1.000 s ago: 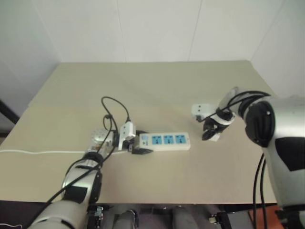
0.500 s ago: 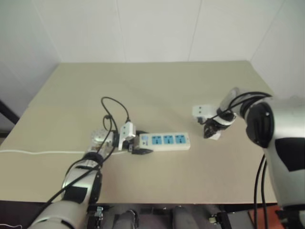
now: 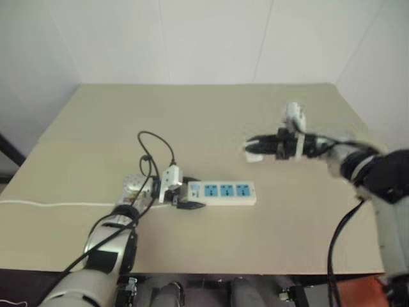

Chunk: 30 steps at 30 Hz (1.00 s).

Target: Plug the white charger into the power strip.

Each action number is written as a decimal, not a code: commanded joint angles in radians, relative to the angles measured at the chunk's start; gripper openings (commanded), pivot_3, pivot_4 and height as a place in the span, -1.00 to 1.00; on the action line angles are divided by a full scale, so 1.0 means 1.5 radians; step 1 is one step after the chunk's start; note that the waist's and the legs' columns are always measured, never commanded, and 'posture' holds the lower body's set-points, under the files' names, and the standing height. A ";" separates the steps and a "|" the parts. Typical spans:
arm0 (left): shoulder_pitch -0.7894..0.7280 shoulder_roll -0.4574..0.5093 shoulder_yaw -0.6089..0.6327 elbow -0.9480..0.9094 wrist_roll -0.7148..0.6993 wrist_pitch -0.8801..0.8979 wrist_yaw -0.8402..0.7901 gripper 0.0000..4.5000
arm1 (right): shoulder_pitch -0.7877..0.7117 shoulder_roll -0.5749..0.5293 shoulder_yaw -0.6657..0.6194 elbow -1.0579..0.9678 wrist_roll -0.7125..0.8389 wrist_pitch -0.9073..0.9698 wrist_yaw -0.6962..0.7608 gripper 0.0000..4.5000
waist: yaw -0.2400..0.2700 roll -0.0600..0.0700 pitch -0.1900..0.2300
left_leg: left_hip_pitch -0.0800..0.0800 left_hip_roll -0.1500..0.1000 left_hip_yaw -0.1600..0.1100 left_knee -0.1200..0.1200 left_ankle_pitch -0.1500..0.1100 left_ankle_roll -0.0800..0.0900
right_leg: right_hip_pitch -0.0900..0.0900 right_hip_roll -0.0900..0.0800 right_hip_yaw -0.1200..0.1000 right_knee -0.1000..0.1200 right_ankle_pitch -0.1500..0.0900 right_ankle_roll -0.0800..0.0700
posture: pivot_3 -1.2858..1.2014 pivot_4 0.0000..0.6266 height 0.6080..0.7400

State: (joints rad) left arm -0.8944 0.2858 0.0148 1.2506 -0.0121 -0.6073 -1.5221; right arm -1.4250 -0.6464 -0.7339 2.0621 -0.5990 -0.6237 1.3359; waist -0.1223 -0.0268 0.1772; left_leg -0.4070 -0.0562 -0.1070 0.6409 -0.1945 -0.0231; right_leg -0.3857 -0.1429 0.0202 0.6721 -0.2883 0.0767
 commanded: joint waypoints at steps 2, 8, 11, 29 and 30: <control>0.007 -0.009 -0.016 -0.007 0.004 -0.008 -0.029 0.48 | 0.063 0.049 -0.121 0.022 0.044 -0.203 -0.004 -0.50 | -0.002 0.000 0.000 | 0.000 0.000 0.000 0.000 0.000 0.000 | 0.001 0.000 0.000 -0.001 0.000 0.000 | 0.03 -0.52 1.00; 0.008 -0.008 -0.018 -0.014 -0.002 -0.003 -0.045 0.48 | 0.119 0.097 -0.195 0.022 0.026 -0.313 -0.009 -0.50 | -0.002 -0.002 -0.001 | -0.001 0.000 0.000 0.000 0.000 0.000 | 0.002 0.000 -0.002 -0.005 0.000 0.000 | 0.03 -0.52 1.00; 0.006 -0.008 -0.018 -0.017 -0.005 0.001 -0.049 0.48 | 0.135 0.109 -0.201 0.022 0.008 -0.322 -0.006 -0.50 | -0.002 -0.002 -0.001 | -0.001 0.000 0.000 0.000 0.000 0.000 | 0.002 0.000 -0.002 -0.005 0.000 0.000 | 0.03 -0.52 1.00; 0.002 -0.014 -0.021 -0.030 -0.014 0.019 -0.049 0.48 | 0.111 0.130 -0.182 0.022 -0.033 -0.134 0.084 -0.50 | -0.001 -0.002 -0.001 | 0.000 0.000 -0.001 0.000 0.000 0.001 | 0.003 0.000 -0.002 -0.005 0.000 0.000 | 0.03 -0.52 1.00; 0.002 -0.014 -0.021 -0.031 -0.014 0.020 -0.048 0.48 | 0.112 0.131 -0.182 0.022 -0.035 -0.133 0.082 -0.50 | -0.001 -0.002 -0.001 | 0.000 0.000 -0.001 0.000 0.000 0.001 | 0.003 0.000 -0.002 -0.005 0.000 0.000 | 0.03 -0.52 1.00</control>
State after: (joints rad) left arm -0.8933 0.2765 -0.0039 1.2287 -0.0314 -0.5835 -1.5898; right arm -1.2441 -0.4507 -0.9973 2.0708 -0.6473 -0.8311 1.4595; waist -0.1241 -0.0301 0.1759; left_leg -0.4075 -0.0563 -0.1078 0.6412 -0.1949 -0.0223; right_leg -0.3815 -0.1436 0.0168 0.6649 -0.2881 0.0768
